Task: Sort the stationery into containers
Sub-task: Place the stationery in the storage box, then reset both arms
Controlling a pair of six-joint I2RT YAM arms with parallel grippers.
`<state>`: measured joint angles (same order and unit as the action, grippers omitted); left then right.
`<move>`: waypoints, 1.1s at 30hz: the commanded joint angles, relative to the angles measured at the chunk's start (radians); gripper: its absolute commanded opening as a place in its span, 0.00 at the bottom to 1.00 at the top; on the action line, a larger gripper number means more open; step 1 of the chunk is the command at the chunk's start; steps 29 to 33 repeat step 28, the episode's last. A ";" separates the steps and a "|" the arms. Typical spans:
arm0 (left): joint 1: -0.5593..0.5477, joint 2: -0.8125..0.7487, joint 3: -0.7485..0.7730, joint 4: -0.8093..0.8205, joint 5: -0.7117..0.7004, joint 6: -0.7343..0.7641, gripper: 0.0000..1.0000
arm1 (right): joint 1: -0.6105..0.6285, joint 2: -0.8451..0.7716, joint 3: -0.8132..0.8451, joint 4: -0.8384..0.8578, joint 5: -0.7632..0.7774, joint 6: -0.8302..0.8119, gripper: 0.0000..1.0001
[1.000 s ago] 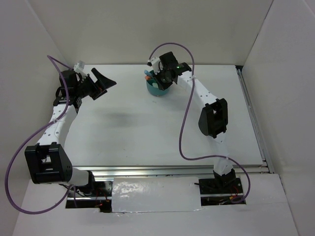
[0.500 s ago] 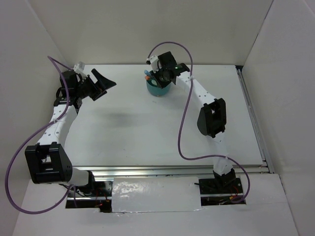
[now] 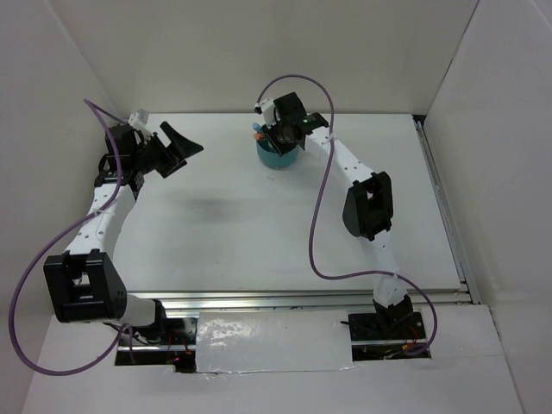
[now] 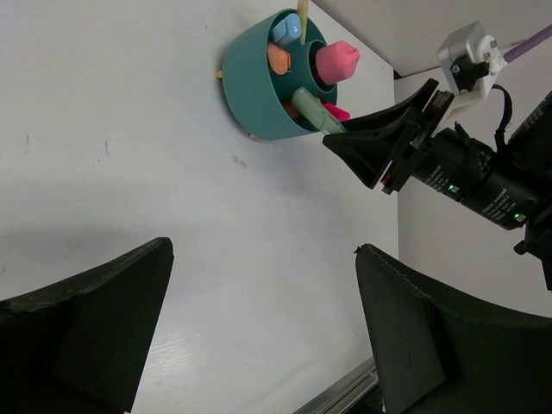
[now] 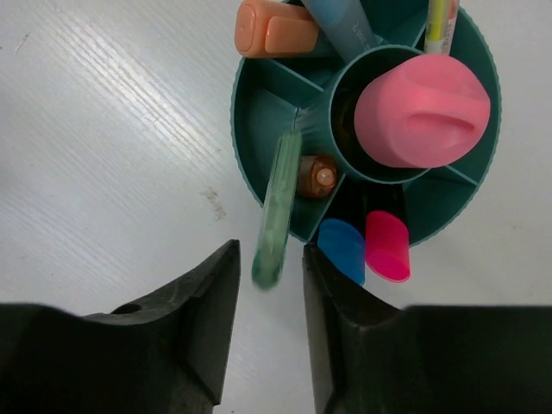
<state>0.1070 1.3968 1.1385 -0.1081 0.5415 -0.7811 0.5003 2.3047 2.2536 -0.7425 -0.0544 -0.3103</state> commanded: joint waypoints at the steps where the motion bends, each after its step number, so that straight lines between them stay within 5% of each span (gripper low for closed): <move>1: -0.001 -0.028 0.006 -0.002 -0.015 0.048 0.99 | 0.015 -0.001 0.050 0.068 0.014 0.004 0.44; 3: -0.001 -0.030 0.026 -0.034 -0.034 0.080 0.99 | 0.018 -0.013 0.050 0.072 0.013 0.010 0.56; 6: -0.004 -0.021 0.058 -0.079 -0.052 0.152 0.99 | 0.030 -0.039 0.054 0.077 0.002 0.022 0.62; 13: -0.007 0.050 0.177 -0.301 -0.144 0.434 0.99 | 0.006 -0.206 0.037 0.052 -0.062 0.140 0.66; 19: -0.015 0.087 0.201 -0.351 -0.381 0.555 0.99 | -0.254 -0.470 -0.309 0.034 -0.165 0.250 0.75; 28: -0.035 0.142 0.127 -0.324 -0.439 0.551 0.99 | -0.525 -0.729 -0.851 0.110 -0.156 0.206 0.90; 33: -0.035 0.142 0.127 -0.324 -0.439 0.551 0.99 | -0.525 -0.729 -0.851 0.110 -0.156 0.206 0.90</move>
